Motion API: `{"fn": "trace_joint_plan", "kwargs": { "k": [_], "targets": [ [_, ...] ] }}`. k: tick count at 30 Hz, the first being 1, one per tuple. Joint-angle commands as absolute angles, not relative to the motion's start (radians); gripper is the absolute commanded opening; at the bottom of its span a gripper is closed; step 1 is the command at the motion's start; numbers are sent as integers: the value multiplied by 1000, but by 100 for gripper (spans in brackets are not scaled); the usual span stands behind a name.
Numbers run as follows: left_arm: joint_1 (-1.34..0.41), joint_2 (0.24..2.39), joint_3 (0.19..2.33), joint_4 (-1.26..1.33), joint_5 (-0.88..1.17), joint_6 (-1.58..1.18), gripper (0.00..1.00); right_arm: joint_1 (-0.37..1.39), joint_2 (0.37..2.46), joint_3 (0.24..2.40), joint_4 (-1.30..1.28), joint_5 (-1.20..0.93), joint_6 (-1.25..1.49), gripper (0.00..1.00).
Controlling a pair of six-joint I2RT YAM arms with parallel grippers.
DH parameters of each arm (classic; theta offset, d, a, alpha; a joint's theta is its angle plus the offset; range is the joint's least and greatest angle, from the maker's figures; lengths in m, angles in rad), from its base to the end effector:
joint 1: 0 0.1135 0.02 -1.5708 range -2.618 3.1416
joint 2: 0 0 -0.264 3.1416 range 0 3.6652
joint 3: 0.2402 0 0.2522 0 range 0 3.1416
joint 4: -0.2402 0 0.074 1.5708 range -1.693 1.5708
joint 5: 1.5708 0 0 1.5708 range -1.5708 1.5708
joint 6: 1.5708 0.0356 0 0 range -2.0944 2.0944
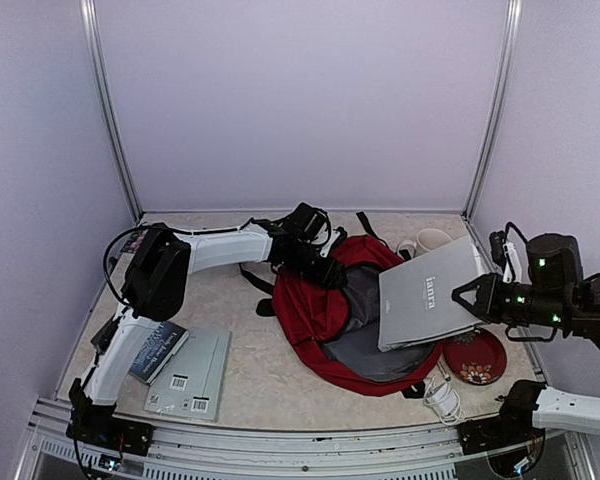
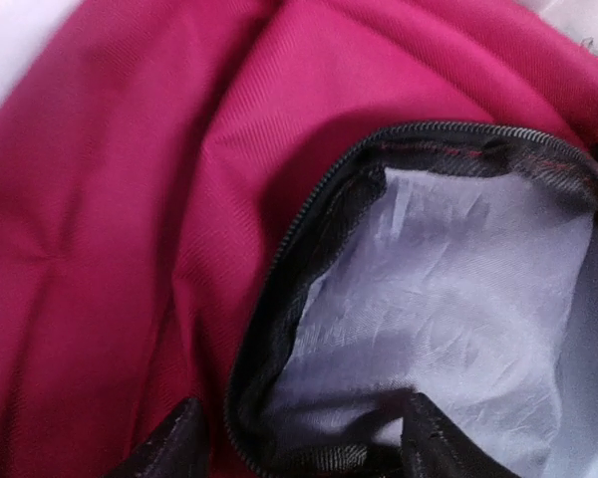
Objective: Pack the student bag
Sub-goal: Pick up the largest pocket of the bag from the student bag.
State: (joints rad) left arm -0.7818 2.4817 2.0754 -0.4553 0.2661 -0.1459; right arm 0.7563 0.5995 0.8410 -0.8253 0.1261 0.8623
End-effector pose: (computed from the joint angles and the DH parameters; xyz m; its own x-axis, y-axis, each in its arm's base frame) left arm 0.3822 -0.3926 0.1514 -0.6493 0.4470 -0.6153 0.7145 0.6357 -0.2921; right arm 0.0880 0.0769 0.3190 -0.7199 0.3565 -0.5956 -0.0889 0.8036 0.5885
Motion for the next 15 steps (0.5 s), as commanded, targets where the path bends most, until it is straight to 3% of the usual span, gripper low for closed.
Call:
{"fn": "trace_joint_plan", "kwargs": {
  "k": [1, 3, 5, 7, 8, 15],
  "targets": [
    [-799, 2520, 2063, -388, 384, -198, 58, 750, 585, 772, -772, 130, 946, 13],
    [-804, 2495, 2034, -338, 401, -211, 54, 750, 563, 716, -751, 116, 987, 12],
    [-805, 2475, 2009, -288, 439, -235, 42, 750, 544, 660, -720, 84, 1028, 12],
    [-805, 2465, 2006, -262, 472, -246, 21, 750, 532, 610, -692, 49, 1068, 12],
    [-805, 2452, 2003, -251, 484, -251, 0, 750, 526, 588, -673, 22, 1084, 12],
    [-822, 2214, 1818, -36, 426, -301, 0, 750, 514, 519, -617, -6, 1141, 11]
  ]
}}
